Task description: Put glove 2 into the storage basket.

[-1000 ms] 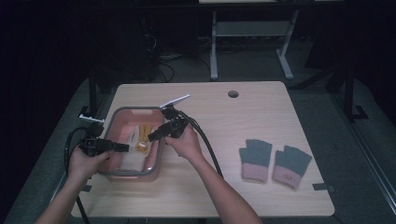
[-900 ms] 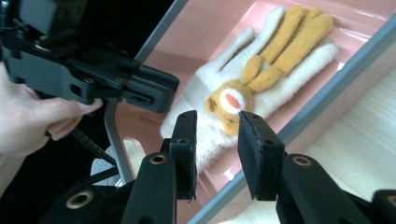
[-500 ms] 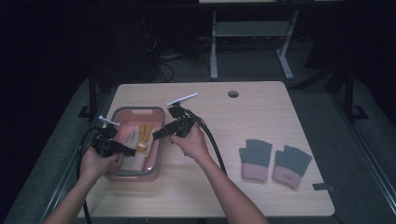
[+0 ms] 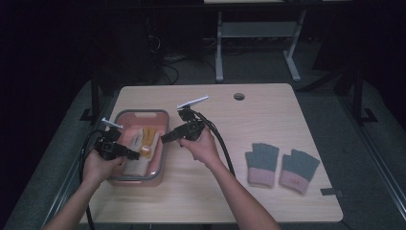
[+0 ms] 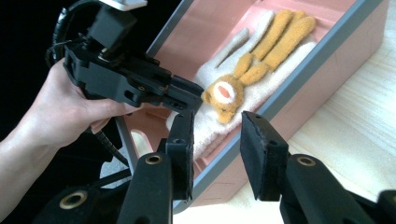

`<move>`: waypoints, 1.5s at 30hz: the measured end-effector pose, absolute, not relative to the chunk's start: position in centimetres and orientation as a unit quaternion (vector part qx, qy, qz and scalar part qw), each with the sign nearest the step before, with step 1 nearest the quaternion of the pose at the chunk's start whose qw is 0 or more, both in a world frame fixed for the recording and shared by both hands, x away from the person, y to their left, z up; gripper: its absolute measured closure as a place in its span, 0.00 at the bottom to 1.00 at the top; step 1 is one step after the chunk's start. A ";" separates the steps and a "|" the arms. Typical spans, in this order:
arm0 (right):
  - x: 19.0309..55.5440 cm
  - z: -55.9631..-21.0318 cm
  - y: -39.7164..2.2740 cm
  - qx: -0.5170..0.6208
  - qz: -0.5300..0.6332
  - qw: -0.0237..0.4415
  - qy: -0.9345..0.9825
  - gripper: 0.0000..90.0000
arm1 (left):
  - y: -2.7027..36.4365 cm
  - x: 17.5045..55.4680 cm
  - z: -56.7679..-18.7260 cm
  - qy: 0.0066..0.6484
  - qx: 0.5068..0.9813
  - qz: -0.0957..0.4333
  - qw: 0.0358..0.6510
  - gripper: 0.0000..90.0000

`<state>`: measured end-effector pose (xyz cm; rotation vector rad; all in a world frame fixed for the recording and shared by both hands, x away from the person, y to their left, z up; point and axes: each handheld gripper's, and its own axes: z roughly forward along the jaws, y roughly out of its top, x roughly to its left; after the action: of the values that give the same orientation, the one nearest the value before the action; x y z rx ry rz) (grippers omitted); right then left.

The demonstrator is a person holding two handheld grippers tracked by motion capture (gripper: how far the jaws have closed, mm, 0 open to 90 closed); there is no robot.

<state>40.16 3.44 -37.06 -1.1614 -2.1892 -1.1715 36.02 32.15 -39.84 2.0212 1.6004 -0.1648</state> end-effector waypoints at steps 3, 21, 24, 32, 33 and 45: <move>40.2 -37.1 3.1 -0.413 -0.421 0.198 -0.783 0.72 | 32.3 35.9 -39.1 0.590 0.752 -0.055 0.289 0.76; 40.7 -37.5 -0.9 -0.426 -0.427 0.196 -0.773 0.67 | 30.4 35.2 -36.1 0.564 0.750 -0.057 0.341 0.70; 40.6 -37.5 -1.5 -0.429 -0.428 0.194 -0.771 0.67 | 29.9 35.2 -35.7 0.559 0.752 -0.056 0.345 0.70; 40.4 -37.3 -3.0 -0.439 -0.428 0.189 -0.767 0.65 | 29.0 35.0 -35.0 0.548 0.753 -0.060 0.359 0.69; 40.3 -37.3 -3.1 -0.439 -0.427 0.188 -0.768 0.65 | 28.8 35.0 -34.9 0.547 0.753 -0.060 0.360 0.68; 39.7 -37.1 -5.0 -0.443 -0.428 0.182 -0.767 0.64 | 26.8 34.6 -34.1 0.526 0.760 -0.067 0.376 0.67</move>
<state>39.70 -5.01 -37.10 -1.2494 -2.1642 -1.2075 34.58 26.81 -34.13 1.9436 1.3448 -0.1725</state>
